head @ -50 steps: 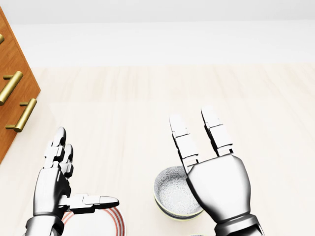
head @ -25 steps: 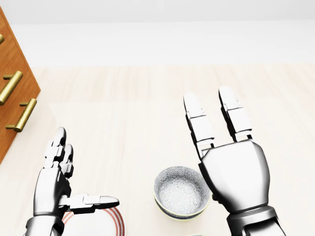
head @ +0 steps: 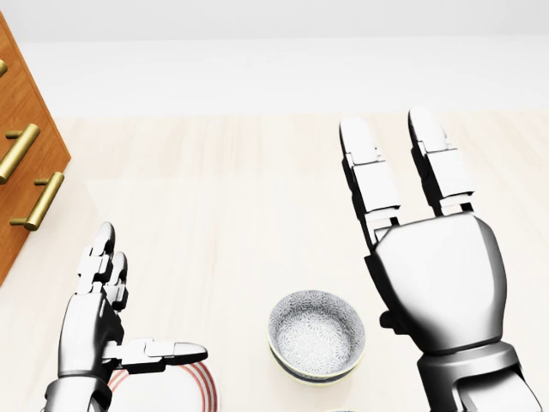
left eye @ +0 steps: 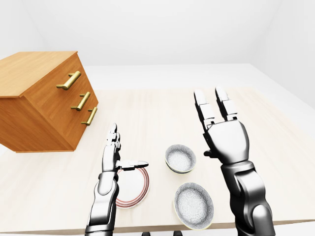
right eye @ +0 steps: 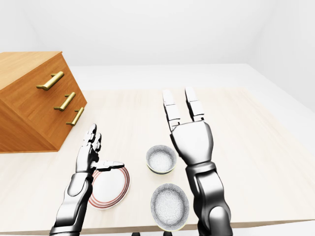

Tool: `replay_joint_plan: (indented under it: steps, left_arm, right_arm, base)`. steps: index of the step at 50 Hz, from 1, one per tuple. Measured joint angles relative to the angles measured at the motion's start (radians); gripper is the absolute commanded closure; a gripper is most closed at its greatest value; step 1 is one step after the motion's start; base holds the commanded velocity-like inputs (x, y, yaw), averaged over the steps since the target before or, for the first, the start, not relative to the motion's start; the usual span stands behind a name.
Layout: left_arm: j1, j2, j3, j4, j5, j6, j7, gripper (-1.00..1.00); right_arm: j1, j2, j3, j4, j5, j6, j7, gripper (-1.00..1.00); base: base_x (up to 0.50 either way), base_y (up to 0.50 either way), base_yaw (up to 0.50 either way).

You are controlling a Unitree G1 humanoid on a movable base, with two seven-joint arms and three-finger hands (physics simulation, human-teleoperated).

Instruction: Stack the bowl at the front on the bowl in the middle.

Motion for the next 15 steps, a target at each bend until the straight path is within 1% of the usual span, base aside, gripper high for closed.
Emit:
replay_joint_plan:
  steps: [2,6,7,9,10,15]
  left_arm:
    - [0.0,0.0,0.0,-0.001,-0.001,0.002,0.0,-1.0]
    - [0.002,-0.001,0.002,-0.029,-0.008,0.024,0.0,-1.0]
    - [0.003,-0.001,0.003,-0.044,-0.012,0.035,0.001,-1.0]
    - [0.004,-0.002,0.005,-0.091,-0.022,0.071,0.002,-1.0]
    - [0.005,-0.002,0.006,-0.117,-0.028,0.079,0.004,-1.0]
    - [-0.004,-0.001,0.019,-0.302,-0.065,0.079,0.016,-1.0]
  right_arm:
    - [-0.006,0.0,-0.004,-0.009,0.005,0.0,0.009,-1.0]
    - [-0.019,0.0,-0.014,-0.023,0.015,0.0,0.024,-1.0]
    - [-0.023,0.0,-0.016,-0.027,0.018,0.0,0.029,-1.0]
    - [-0.031,-0.001,-0.022,-0.034,0.024,0.0,0.037,-1.0]
    - [-0.035,-0.001,-0.025,-0.038,0.028,0.0,0.042,-1.0]
    - [-0.056,-0.004,-0.039,-0.056,0.044,0.0,0.062,-1.0]
  base:
    - [0.0,0.0,0.0]
    - [0.0,0.0,0.0]
    - [0.0,0.0,0.0]
    - [0.0,0.0,0.0]
    - [0.0,0.0,0.0]
    - [0.0,0.0,0.0]
